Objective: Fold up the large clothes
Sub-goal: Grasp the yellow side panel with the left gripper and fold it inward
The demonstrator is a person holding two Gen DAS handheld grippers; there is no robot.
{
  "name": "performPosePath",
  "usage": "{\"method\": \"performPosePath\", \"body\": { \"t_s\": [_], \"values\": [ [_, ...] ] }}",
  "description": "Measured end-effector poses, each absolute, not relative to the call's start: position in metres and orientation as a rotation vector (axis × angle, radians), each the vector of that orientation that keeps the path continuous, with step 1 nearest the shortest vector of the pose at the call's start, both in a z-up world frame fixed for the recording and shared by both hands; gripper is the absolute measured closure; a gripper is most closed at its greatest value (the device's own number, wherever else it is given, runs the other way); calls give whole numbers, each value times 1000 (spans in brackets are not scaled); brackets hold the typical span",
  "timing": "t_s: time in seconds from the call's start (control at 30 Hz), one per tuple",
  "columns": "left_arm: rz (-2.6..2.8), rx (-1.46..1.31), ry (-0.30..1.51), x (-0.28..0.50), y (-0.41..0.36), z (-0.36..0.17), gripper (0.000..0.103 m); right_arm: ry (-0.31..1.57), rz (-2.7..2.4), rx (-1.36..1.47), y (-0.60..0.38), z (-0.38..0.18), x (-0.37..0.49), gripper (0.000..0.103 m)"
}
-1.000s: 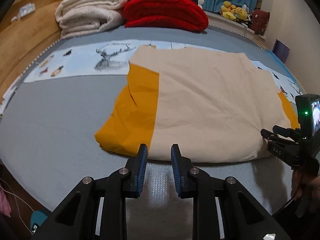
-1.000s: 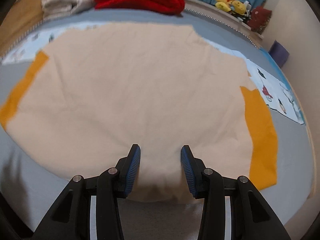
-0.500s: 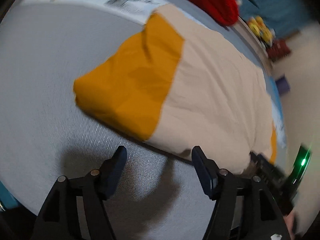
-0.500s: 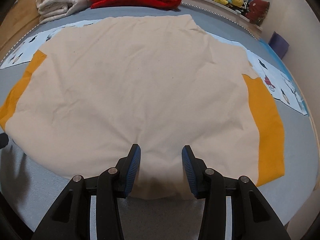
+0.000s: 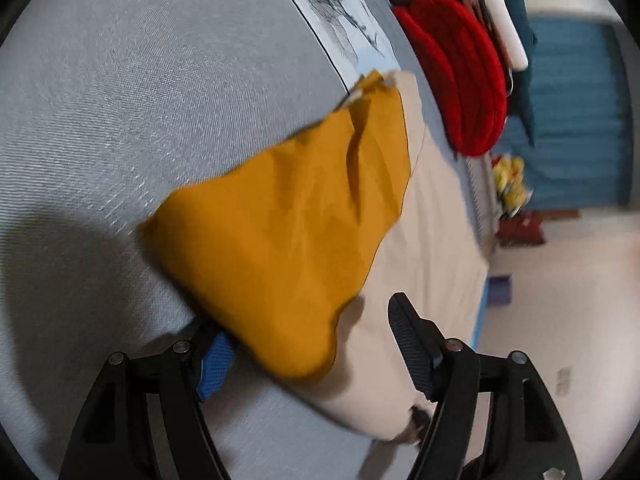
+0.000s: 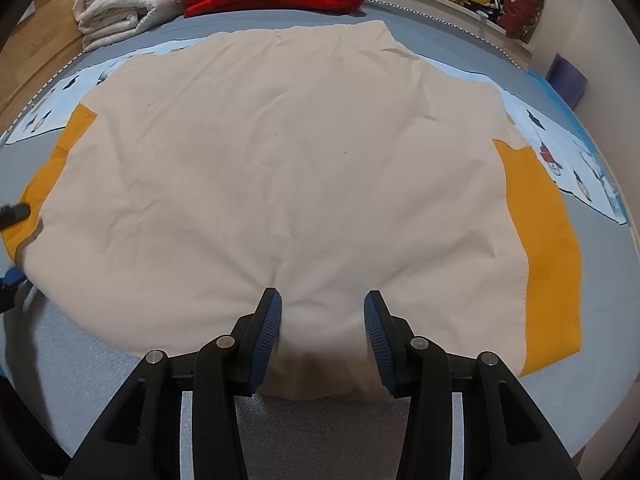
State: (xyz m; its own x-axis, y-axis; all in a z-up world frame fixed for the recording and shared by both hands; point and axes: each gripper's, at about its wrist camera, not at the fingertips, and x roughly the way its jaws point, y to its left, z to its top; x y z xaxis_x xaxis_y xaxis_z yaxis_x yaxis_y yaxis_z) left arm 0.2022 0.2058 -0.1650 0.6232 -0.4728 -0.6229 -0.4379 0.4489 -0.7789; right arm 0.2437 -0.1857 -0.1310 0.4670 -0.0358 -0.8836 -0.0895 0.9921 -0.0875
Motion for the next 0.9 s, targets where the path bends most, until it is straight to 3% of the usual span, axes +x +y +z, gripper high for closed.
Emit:
{"method": "performPosePath", "body": {
  "t_s": [0.23,0.3,0.37,0.47,0.63,0.9],
  "values": [
    [-38,-1212,901,213,206,-170,37,1086,55,-112,-190,-132,245,58],
    [-39,-1230,897,215,205,-171,46,1085,54,-113,-190,-132,245,58],
    [-31,-1242,918,216,208,-177,73,1084,53,-116,-190,-132,245,58],
    [-36,-1212,923,221,202,-173,87,1081,52,-119,-190,-132,244,58],
    [-51,-1096,910,222,196,-134,92,1078,40,-121,-189,-131,246,58],
    [-51,-704,887,203,186,-16,92,1121,61,-54,-173,-124,245,58]
  ]
}}
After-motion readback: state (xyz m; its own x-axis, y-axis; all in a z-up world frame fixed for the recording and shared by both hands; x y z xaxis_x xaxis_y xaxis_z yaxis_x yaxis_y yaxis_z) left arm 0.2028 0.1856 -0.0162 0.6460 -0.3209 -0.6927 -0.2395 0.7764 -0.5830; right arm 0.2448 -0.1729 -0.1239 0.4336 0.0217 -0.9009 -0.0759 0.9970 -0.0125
